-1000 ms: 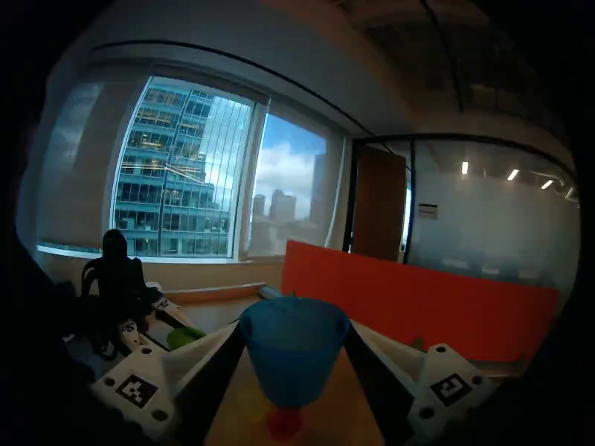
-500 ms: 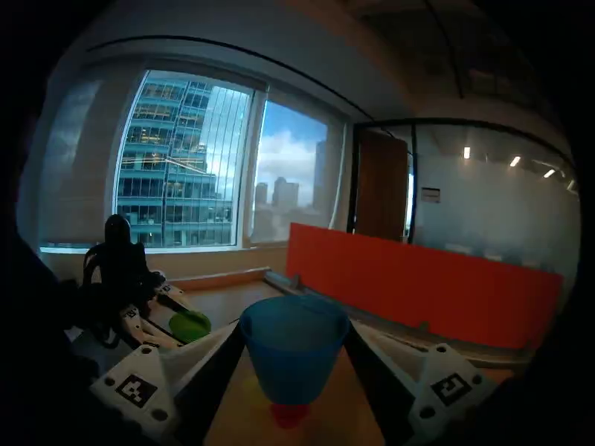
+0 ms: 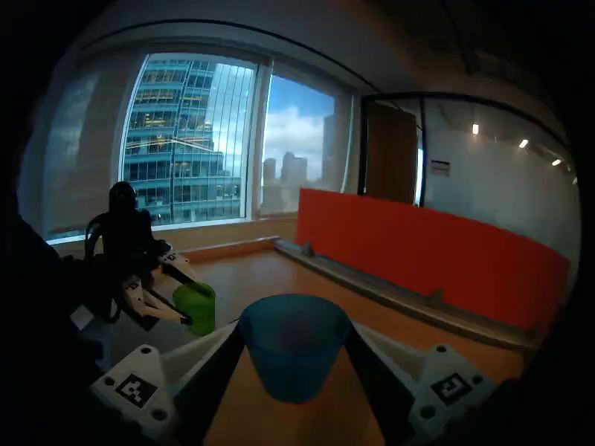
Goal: Pour water
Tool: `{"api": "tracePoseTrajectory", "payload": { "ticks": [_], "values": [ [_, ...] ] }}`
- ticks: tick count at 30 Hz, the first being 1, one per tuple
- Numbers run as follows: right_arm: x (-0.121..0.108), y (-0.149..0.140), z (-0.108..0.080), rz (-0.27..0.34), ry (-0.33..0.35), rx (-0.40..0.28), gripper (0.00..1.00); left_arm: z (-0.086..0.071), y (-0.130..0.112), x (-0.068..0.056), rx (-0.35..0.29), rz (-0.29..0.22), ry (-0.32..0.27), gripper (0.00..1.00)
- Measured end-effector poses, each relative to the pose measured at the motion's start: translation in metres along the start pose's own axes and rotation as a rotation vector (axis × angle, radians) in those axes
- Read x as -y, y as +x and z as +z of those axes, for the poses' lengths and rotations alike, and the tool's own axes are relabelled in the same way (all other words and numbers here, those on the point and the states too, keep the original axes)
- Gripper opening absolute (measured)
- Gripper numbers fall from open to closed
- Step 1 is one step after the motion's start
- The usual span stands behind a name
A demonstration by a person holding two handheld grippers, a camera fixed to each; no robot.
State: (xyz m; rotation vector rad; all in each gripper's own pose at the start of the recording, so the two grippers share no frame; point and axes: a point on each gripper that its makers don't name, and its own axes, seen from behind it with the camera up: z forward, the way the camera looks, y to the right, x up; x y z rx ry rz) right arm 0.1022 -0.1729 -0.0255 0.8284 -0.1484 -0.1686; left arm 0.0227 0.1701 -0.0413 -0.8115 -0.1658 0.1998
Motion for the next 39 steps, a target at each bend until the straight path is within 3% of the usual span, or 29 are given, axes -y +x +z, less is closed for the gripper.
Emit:
{"api": "tracePoseTrajectory", "payload": {
  "ticks": [39],
  "values": [
    [0.028, -0.144, 0.015, 0.013, 0.112, 0.333, 0.93, 0.009, -0.078, -0.010, 0.266, 0.015, -0.054, 0.86]
  ]
}}
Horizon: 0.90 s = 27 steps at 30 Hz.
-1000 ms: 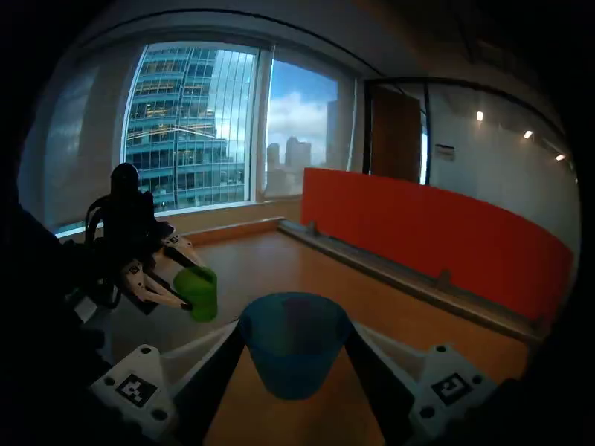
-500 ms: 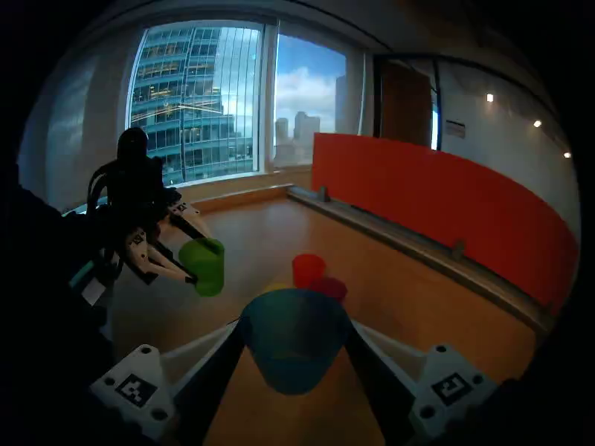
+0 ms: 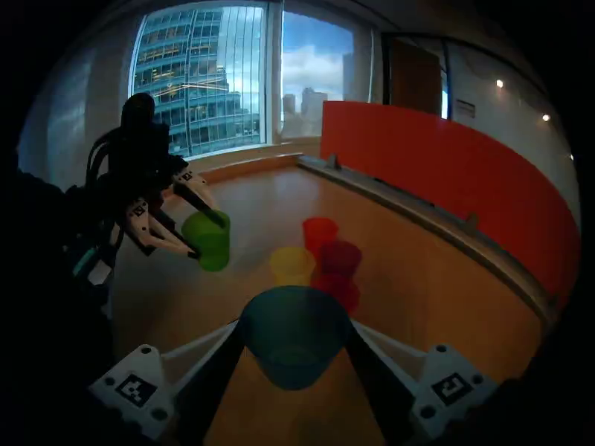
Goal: Pour water
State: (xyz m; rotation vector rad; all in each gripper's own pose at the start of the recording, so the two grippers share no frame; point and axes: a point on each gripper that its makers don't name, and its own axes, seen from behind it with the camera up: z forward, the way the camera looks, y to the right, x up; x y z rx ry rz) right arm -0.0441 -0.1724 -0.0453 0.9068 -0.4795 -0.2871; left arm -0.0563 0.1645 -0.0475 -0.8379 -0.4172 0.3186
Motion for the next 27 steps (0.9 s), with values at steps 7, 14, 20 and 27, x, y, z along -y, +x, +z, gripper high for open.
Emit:
{"api": "tracePoseTrajectory", "payload": {
  "ticks": [7, 14, 20, 27],
  "values": [
    [0.004, -0.019, 0.008, -0.005, 0.012, 0.050, 0.93, 0.005, -0.012, -0.001, 0.046, -0.005, -0.010, 0.86],
    [0.008, -0.034, 0.015, 0.009, 0.026, 0.083, 0.93, 0.011, -0.024, -0.003, 0.081, -0.013, -0.025, 0.87],
    [0.010, -0.048, 0.019, 0.017, 0.033, 0.110, 0.93, 0.016, -0.034, -0.007, 0.112, -0.017, -0.042, 0.87],
    [0.012, -0.062, 0.026, 0.023, 0.039, 0.138, 0.93, 0.024, -0.047, -0.009, 0.143, -0.024, -0.057, 0.87]
  ]
}}
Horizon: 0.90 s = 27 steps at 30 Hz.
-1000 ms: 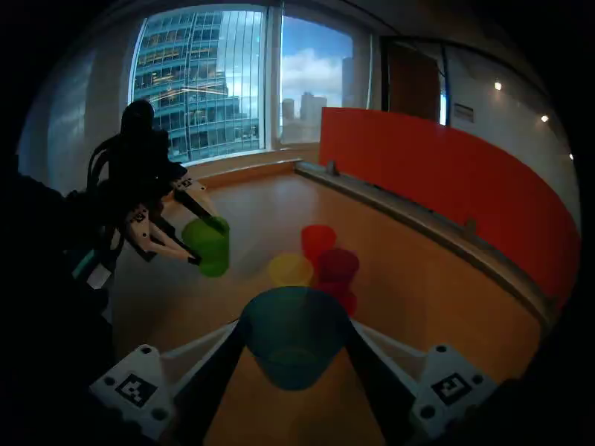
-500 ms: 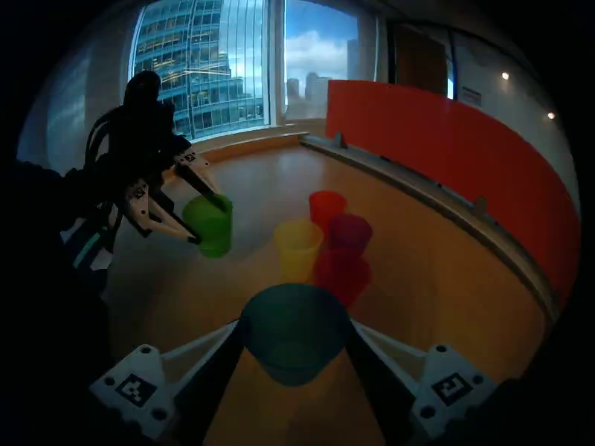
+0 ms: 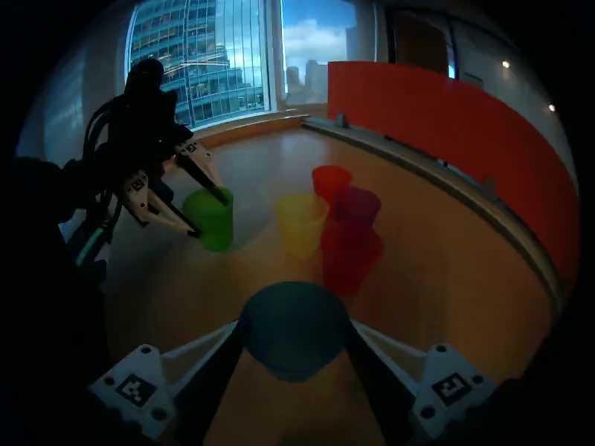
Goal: Pour water
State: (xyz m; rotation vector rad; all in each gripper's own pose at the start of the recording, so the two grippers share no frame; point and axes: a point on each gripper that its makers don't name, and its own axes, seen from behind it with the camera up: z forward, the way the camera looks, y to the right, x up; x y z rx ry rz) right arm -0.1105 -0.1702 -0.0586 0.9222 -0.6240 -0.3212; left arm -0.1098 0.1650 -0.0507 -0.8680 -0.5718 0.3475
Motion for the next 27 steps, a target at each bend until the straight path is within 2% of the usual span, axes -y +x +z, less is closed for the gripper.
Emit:
{"api": "tracePoseTrajectory", "payload": {
  "ticks": [14, 27],
  "values": [
    [0.002, -0.014, 0.014, -0.002, 0.005, 0.037, 0.93, 0.010, -0.014, -0.003, 0.021, -0.018, -0.018, 0.87],
    [0.003, -0.023, 0.020, -0.003, 0.001, 0.053, 0.93, 0.008, -0.018, -0.002, 0.016, -0.029, -0.021, 0.86]
  ]
}}
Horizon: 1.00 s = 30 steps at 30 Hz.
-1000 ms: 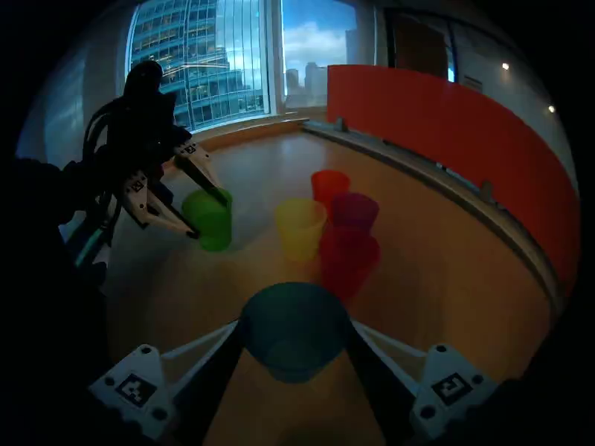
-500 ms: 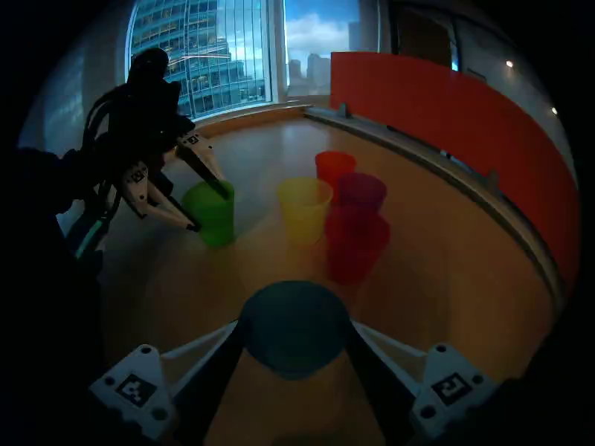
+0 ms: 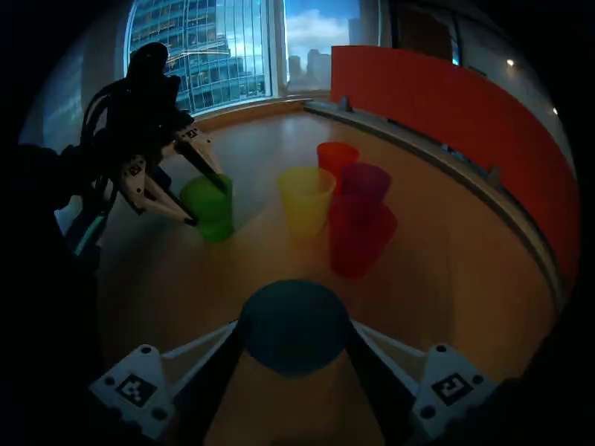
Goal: Pour water
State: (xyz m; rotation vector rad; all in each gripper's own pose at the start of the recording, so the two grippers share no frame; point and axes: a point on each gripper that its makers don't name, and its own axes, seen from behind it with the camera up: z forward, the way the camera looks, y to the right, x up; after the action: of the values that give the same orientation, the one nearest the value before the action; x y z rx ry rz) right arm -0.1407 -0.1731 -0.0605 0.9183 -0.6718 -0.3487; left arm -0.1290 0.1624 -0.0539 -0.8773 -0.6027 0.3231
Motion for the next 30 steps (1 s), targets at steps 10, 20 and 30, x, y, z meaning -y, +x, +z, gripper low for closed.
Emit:
{"api": "tracePoseTrajectory", "payload": {
  "ticks": [10, 20, 30],
  "values": [
    [-0.001, -0.006, -0.002, 0.004, -0.014, 0.003, 0.93, -0.003, -0.003, 0.002, -0.002, -0.004, 0.006, 0.87],
    [0.001, -0.009, -0.003, 0.009, -0.019, 0.004, 0.93, -0.003, -0.003, 0.002, -0.003, -0.010, 0.011, 0.87],
    [0.002, -0.013, -0.005, 0.017, -0.026, 0.008, 1.00, -0.004, -0.003, 0.001, 0.000, -0.024, 0.006, 0.98]
  ]
}}
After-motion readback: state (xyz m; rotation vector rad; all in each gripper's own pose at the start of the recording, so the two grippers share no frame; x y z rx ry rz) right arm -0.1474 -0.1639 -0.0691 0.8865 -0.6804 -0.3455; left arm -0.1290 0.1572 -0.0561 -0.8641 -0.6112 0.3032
